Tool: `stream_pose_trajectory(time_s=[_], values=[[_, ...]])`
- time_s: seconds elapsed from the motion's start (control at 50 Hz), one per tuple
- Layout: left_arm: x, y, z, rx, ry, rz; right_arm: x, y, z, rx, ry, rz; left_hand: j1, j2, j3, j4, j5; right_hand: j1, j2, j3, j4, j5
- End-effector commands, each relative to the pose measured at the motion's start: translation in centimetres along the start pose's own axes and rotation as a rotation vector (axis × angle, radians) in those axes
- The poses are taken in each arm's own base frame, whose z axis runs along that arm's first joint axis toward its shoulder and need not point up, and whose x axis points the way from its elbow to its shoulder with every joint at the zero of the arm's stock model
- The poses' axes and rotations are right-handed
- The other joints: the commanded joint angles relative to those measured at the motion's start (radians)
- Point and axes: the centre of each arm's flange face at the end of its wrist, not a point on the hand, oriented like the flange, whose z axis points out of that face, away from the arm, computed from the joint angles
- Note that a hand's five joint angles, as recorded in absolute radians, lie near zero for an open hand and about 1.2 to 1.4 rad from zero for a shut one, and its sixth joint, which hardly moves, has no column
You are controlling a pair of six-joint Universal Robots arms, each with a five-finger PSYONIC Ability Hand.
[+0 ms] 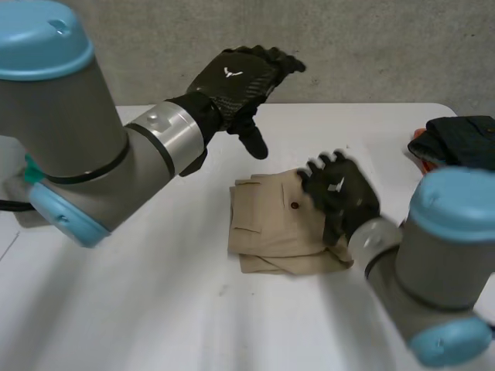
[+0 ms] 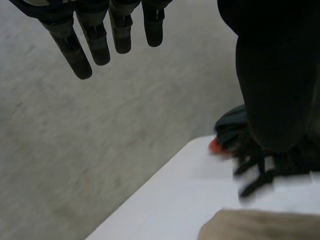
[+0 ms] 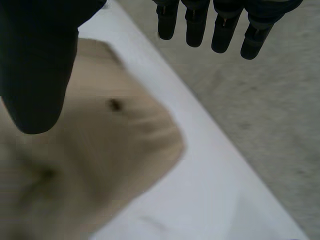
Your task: Fold the laundry.
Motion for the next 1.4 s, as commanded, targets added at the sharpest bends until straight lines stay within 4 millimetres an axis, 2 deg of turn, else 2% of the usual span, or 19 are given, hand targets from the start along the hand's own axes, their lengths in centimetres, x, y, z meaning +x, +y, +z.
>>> stream_pose_trajectory(time_s=[0.02,0.16,0.3,0.34,0.36,0.38,0.44,0.68,0.76,0.78,0.9,0.92,0.98,1.04,1.12,1.2,1.26,1.34,1.4], values=[[2.4,-0.4,-1.8,-0.021,0.242,-0.053,-4.5,4.6,-0.2,-0.079,-0.096,0.062,0.006,-0.016,-0.024,-0.012,-0.029,-0.046,-0.019,-0.035,-0.038,-0.047],[3.1,0.0,-2.3,-0.033,0.283,-0.065,-5.5,6.2,2.5,-0.006,-0.054,0.071,0.015,-0.007,-0.015,-0.003,-0.02,-0.046,-0.019,-0.035,-0.038,-0.047],[3.3,0.5,-2.4,-0.046,0.288,-0.074,-5.3,5.5,5.0,0.096,0.005,0.073,0.015,-0.007,-0.015,-0.003,-0.02,-0.046,-0.019,-0.035,-0.038,-0.047],[3.3,0.5,-2.4,-0.047,0.287,-0.075,-5.2,5.2,5.8,0.114,0.01,0.078,0.015,-0.007,-0.015,-0.003,-0.02,0.302,0.329,0.314,0.31,0.301],[3.3,0.5,-2.4,-0.047,0.287,-0.075,-5.1,5.1,6.0,0.12,0.013,0.077,0.015,-0.007,-0.015,-0.003,-0.02,0.619,0.645,0.63,0.626,0.617],[3.2,0.5,-2.4,-0.047,0.285,-0.075,-4.7,4.6,6.5,0.138,0.021,0.081,0.015,-0.007,-0.015,-0.003,-0.02,1.17,1.197,1.182,1.178,1.169],[3.2,0.4,-2.4,-0.041,0.284,-0.073,-3.5,4.1,7.2,0.162,0.051,0.081,0.015,-0.007,-0.015,-0.003,-0.02,1.176,1.202,1.187,1.183,1.174],[2.8,-0.9,-2.4,-0.003,0.273,-0.055,7.0,-1.1,10.8,0.313,0.244,0.093,0.015,-0.007,-0.015,-0.003,-0.02,1.176,1.202,1.187,1.183,1.174],[2.8,-1.6,-2.4,0.02,0.272,-0.043,12.3,-3.1,11.4,0.394,0.331,0.085,0.015,-0.007,-0.015,-0.003,-0.02,1.176,1.202,1.187,1.183,1.174],[2.8,-2.0,-2.5,0.029,0.271,-0.038,15.0,-3.5,11.5,0.42,0.382,0.08,0.015,-0.007,-0.015,-0.003,-0.02,1.176,1.202,1.187,1.183,1.174],[2.9,-2.6,-2.8,0.043,0.272,-0.031,24.2,-3.7,10.7,0.492,0.528,0.083,0.015,-0.007,-0.015,-0.003,-0.02,1.176,1.202,1.187,1.183,1.174],[2.9,-2.6,-2.9,0.043,0.272,-0.031,26.6,-3.0,10.4,0.502,0.542,0.08,0.015,-0.007,-0.015,-0.003,-0.02,1.176,1.202,1.187,1.183,1.174],[3.0,-2.4,-2.9,0.036,0.273,-0.034,30.0,-0.9,10.0,0.497,0.55,0.077,0.015,-0.007,-0.015,-0.003,-0.02,1.176,1.202,1.187,1.183,1.174],[3.2,-2.0,-3.0,0.022,0.276,-0.042,32.6,3.5,10.4,0.454,0.515,0.081,0.015,-0.007,-0.015,-0.003,-0.02,1.176,1.202,1.187,1.183,1.174],[3.4,-1.3,-3.1,0.003,0.282,-0.052,35.5,11.9,11.0,0.344,0.479,0.099,0.015,-0.007,-0.015,-0.003,-0.02,1.176,1.202,1.187,1.183,1.174],[3.4,-0.4,-3.1,-0.023,0.283,-0.066,35.2,19.9,11.4,0.239,0.398,0.165,0.015,-0.007,-0.015,-0.003,-0.02,1.176,1.202,1.187,1.183,1.174],[3.5,-0.1,-3.1,-0.032,0.285,-0.071,33.9,24.2,11.7,0.201,0.308,0.206,0.015,-0.007,-0.015,-0.003,-0.02,1.176,1.202,1.187,1.183,1.174],[3.5,0.5,-2.9,-0.047,0.285,-0.078,32.9,26.7,11.3,0.171,0.238,0.229,0.015,-0.007,-0.015,-0.003,-0.02,1.176,1.202,1.187,1.183,1.174],[3.6,0.7,-2.9,-0.051,0.287,-0.08,33.6,26.9,10.7,0.155,0.254,0.209,0.018,-0.004,-0.012,0.0,-0.017,1.176,1.202,1.187,1.183,1.174]])
